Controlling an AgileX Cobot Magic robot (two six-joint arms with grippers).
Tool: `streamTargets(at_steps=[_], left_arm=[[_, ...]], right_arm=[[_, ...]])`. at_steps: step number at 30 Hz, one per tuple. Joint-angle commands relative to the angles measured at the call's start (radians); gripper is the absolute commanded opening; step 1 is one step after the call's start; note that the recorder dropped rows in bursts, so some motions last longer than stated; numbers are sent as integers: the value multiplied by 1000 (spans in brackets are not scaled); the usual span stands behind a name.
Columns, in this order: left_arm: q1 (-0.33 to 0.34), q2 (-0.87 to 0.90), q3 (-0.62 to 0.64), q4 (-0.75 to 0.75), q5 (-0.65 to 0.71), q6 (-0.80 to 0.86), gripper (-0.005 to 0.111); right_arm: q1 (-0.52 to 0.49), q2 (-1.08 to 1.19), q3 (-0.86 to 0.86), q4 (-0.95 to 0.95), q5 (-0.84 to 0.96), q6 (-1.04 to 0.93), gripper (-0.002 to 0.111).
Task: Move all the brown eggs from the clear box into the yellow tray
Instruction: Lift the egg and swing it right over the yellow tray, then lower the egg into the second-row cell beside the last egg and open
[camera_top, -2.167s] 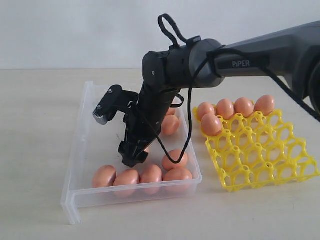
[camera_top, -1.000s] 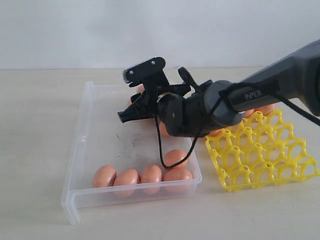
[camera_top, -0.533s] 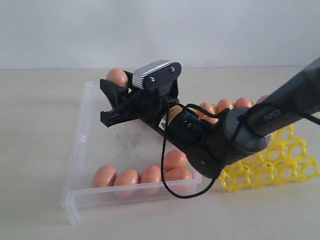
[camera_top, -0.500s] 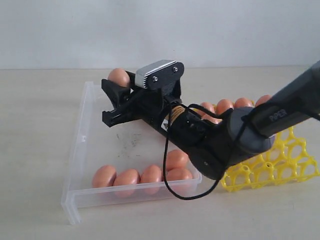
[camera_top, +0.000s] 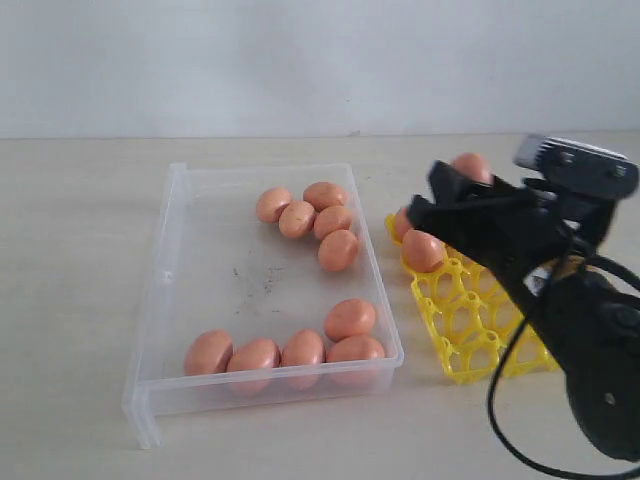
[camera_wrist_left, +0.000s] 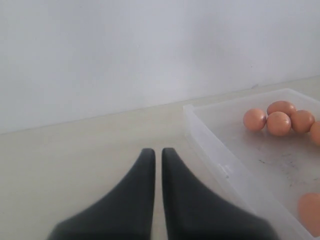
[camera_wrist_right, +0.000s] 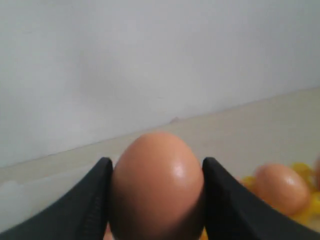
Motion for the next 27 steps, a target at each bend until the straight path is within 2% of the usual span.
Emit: streamTargets(at_steps=[1,6,10,14,17,19,27], left_arm=[[-6,-1,4,-2,-3,-5,4],[-6,-1,4,-2,-3,-5,4],[-6,-1,4,-2,-3,-5,4],[-6,-1,4,-2,-3,-5,4],[-6,-1,4,-2,-3,-5,4],[-6,-1,4,-2,-3,-5,4],[-6,-1,4,-2,-3,-5,4]], right_arm=[[-72,-3,93,-34,-12,23,0],[-202,54,92,-317,-12,-31,0],[-348,116,57,-500,-12,27,0],[-491,180,-28,-830,-12,73,0],[-559,218,-105,-1041,-12,141,0],[-577,239,-132,-1080,-12,155,0],[-604,312,-147,-1023,-12,114,0]])
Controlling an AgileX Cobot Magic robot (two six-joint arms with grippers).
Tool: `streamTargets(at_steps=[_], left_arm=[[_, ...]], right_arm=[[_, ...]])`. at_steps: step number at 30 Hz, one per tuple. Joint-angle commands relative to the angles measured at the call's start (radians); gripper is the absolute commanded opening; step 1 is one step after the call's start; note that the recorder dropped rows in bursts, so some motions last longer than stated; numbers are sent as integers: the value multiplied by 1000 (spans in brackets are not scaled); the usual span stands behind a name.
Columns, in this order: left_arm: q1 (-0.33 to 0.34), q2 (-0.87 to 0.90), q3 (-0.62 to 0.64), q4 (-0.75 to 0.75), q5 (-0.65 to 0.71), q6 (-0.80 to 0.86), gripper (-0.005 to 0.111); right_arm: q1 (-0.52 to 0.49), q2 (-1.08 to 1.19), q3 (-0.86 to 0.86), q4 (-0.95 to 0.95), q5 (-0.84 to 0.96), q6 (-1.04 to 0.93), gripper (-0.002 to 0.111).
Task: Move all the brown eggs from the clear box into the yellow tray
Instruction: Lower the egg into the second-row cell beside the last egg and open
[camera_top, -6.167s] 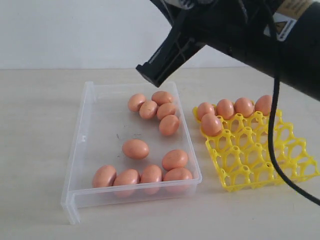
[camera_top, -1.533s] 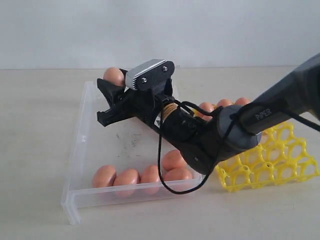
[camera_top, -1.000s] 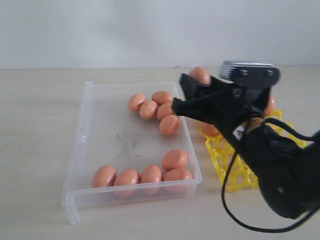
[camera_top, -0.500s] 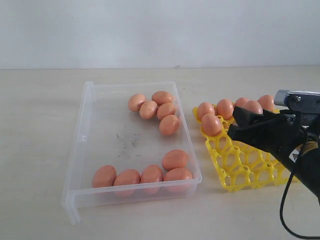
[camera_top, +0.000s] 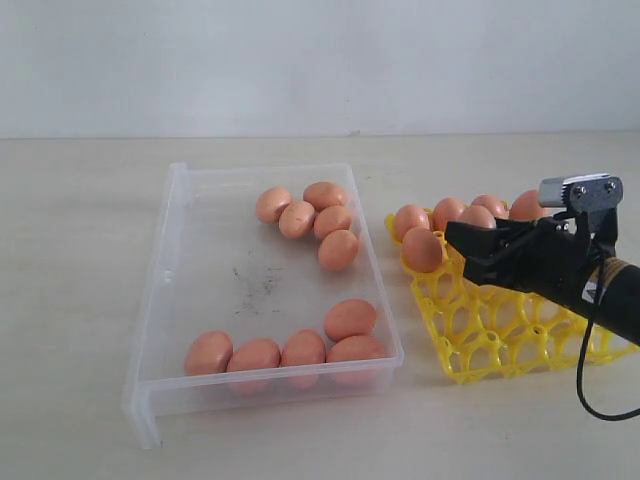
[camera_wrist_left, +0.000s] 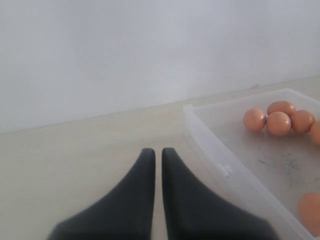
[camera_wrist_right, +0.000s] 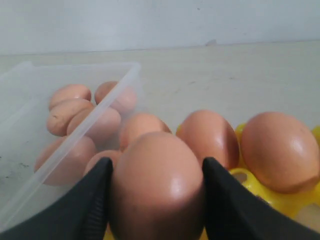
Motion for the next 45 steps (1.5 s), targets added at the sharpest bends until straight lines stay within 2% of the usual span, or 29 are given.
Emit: streamTargets(at_steps=[1,15,17,23,25,37,45], left_arm=[[-6,-1,4,-2,-3,-5,4],[-6,-1,4,-2,-3,-5,4],[-6,-1,4,-2,-3,-5,4],[-6,-1,4,-2,-3,-5,4],[-6,-1,4,-2,-3,-5,4],[-6,-1,4,-2,-3,-5,4],[-6,-1,4,-2,-3,-5,4]], right_arm=[[-11,14,-9,26,-12,-26,0],[-11,63,-29,36,-12,-43,1],[-11,63,-29,33,-12,-38,8],[-11,63,-29,19,-12,-38,46],[-11,63,-29,19,-12,-38,51],[-11,51,-27,14,-12,-29,53],[-11,-129,48,-8,-12,-41,52]])
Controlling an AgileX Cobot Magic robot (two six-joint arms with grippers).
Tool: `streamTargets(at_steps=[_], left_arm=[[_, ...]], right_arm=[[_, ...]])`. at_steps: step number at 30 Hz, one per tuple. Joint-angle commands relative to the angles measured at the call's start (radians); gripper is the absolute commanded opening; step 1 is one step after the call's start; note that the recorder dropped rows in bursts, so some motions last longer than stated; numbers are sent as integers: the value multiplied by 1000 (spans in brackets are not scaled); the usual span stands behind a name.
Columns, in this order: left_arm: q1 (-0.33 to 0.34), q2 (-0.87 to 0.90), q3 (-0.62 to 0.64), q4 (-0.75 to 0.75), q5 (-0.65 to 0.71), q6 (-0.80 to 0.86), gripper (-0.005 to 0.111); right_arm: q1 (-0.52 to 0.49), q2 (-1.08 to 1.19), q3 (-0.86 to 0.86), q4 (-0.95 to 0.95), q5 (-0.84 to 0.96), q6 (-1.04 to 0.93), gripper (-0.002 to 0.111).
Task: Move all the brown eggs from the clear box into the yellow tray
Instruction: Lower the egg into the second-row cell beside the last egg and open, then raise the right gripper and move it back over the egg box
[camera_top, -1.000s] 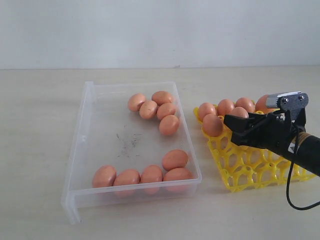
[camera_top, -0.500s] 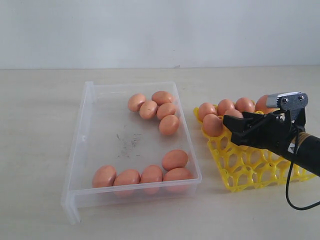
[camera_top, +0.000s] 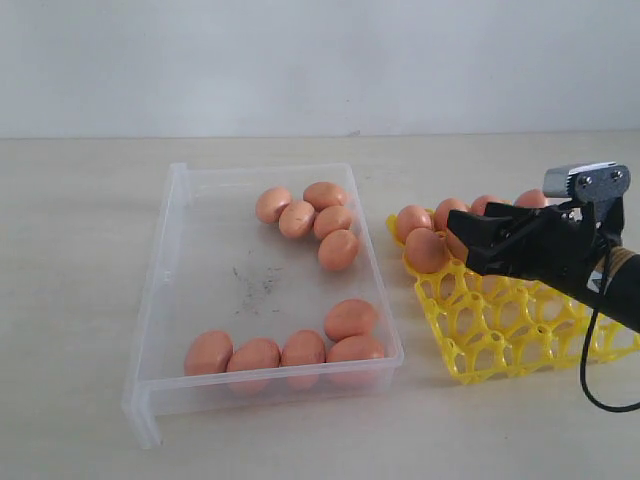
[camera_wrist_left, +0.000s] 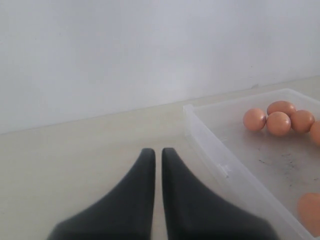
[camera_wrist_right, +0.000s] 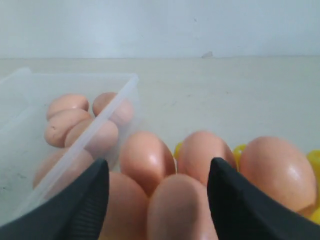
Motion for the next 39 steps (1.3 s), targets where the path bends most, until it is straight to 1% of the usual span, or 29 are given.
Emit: streamTargets(at_steps=[1,3,4,7,8,12,16,26,31,33,36,39], left_arm=[[-6,-1,4,-2,-3,-5,4],[-6,-1,4,-2,-3,-5,4],[-6,-1,4,-2,-3,-5,4],[-6,-1,4,-2,-3,-5,4],[-6,-1,4,-2,-3,-5,4],[-6,-1,4,-2,-3,-5,4],[-6,-1,4,-2,-3,-5,4],[-6,-1,4,-2,-3,-5,4],[-6,-1,4,-2,-3,-5,4],[-6,-1,4,-2,-3,-5,4],[-6,-1,4,-2,-3,-5,4],[-6,-1,4,-2,-3,-5,4]], right_arm=[[-7,-117,68,-15,-14,-17,51],[-5,-145,83,-15,-14,-17,43],[-5,-151,85,-13,26,-15,35],[4,-151,85,-15,150,21,2],[15,-151,85,-15,186,29,0],[63,-151,66,-11,268,6,0],[72,-151,5,15,402,6,0],[72,-151,-3,16,467,20,0],[72,-151,-3,-23,586,88,0],[72,-154,4,-109,552,156,0],[72,-196,37,-249,396,248,0],[72,-303,75,-302,242,270,0]])
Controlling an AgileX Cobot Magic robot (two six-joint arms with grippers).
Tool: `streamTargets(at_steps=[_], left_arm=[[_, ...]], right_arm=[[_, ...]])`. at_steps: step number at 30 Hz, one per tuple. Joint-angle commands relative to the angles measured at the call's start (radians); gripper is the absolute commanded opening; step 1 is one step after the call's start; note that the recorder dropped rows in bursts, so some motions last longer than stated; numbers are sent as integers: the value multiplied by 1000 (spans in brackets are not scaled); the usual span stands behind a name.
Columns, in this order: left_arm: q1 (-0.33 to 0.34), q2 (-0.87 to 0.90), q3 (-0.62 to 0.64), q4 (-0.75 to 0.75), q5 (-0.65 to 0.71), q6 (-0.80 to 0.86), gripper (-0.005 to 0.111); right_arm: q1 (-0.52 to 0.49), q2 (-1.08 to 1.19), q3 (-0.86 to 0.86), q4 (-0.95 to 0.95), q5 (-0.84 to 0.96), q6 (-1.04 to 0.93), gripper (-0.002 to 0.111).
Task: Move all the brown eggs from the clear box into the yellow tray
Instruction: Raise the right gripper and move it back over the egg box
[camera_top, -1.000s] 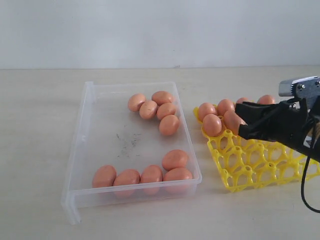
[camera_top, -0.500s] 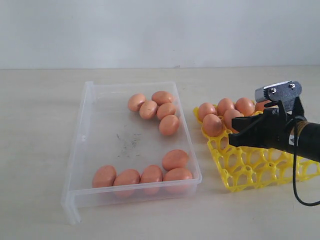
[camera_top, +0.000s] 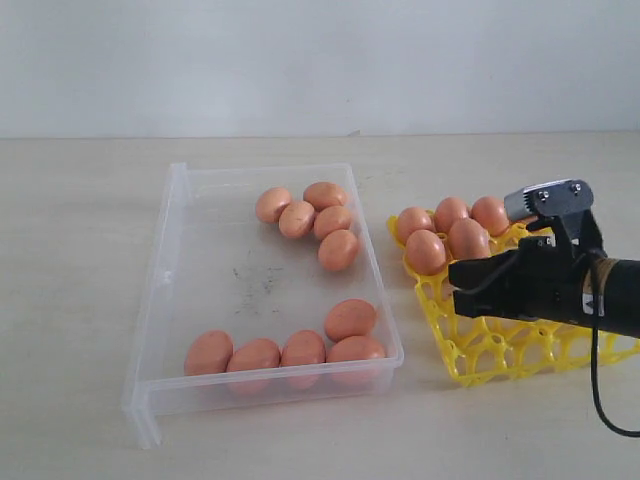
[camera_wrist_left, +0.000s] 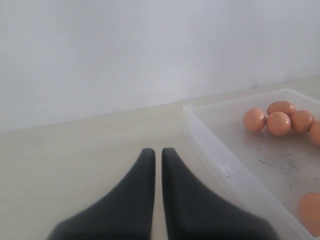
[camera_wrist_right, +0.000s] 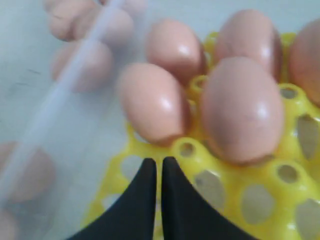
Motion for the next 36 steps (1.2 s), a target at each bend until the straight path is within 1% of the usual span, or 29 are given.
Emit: streamTargets(at_steps=[1,2,3,4,5,6,7,8,9,10,11,12,13,14,15,16,17,19,21,22,24,26,28,29,31,33,34,35,36], left_arm=[[-6,-1,4,-2,-3,-5,4],[-6,-1,4,-2,-3,-5,4],[-6,-1,4,-2,-3,-5,4],[-6,-1,4,-2,-3,-5,4],[-6,-1,4,-2,-3,-5,4],[-6,-1,4,-2,-3,-5,4],[-6,-1,4,-2,-3,-5,4],[-6,-1,4,-2,-3,-5,4],[-6,-1,4,-2,-3,-5,4],[-6,-1,4,-2,-3,-5,4],[-6,-1,4,-2,-3,-5,4],[-6,-1,4,-2,-3,-5,4],[-6,-1,4,-2,-3,-5,4],[-6,-1,4,-2,-3,-5,4],[-6,-1,4,-2,-3,-5,4],[-6,-1,4,-2,-3,-5,4],[-6,-1,4,-2,-3,-5,4],[-6,-1,4,-2,-3,-5,4],[-6,-1,4,-2,-3,-5,4],[-6,-1,4,-2,-3,-5,4],[-6,-1,4,-2,-3,-5,4],[-6,-1,4,-2,-3,-5,4],[-6,-1,4,-2,-3,-5,4],[-6,-1,4,-2,-3,-5,4],[-6,-1,4,-2,-3,-5,4],[-6,-1,4,-2,-3,-5,4],[-6,-1,4,-2,-3,-5,4],[-6,-1,4,-2,-3,-5,4],[-6,-1,4,-2,-3,-5,4]], right_arm=[[1,-163,53,-115,-247,52,0],[1,-254,61,-153,-316,100,0],[10,-305,52,-175,-313,177,0],[45,-393,-14,-313,-166,429,0],[77,-417,-57,-474,-73,551,0],[171,-438,-167,-906,121,961,3],[217,-434,-204,-945,167,1104,6],[300,-410,-243,-945,148,1120,14],[331,-398,-261,-945,138,1112,19],[406,-356,-309,-945,137,1107,28],[454,-312,-341,-945,167,1102,34],[480,-273,-363,-945,205,1107,37],[504,-219,-383,-945,295,1111,38],[521,-180,-394,-945,441,1111,38],[538,-134,-408,-945,663,1096,36],[552,-102,-419,-945,830,1038,32],[570,-75,-428,-945,983,894,22],[592,-56,-448,-945,1057,537,0],[608,-56,-468,-945,1076,342,0],[621,-56,-480,-945,1111,304,0],[642,-56,-517,-945,1195,290,0],[648,-55,-563,-934,1252,333,0],[648,-53,-636,-715,1279,297,0],[641,-51,-684,-533,1293,215,0],[621,-33,-796,-100,1352,-65,0],[579,15,-925,408,1537,-459,0],[554,41,-975,612,1666,-582,0],[529,77,-1030,766,1797,-695,0],[512,113,-1075,882,1919,-766,0]])
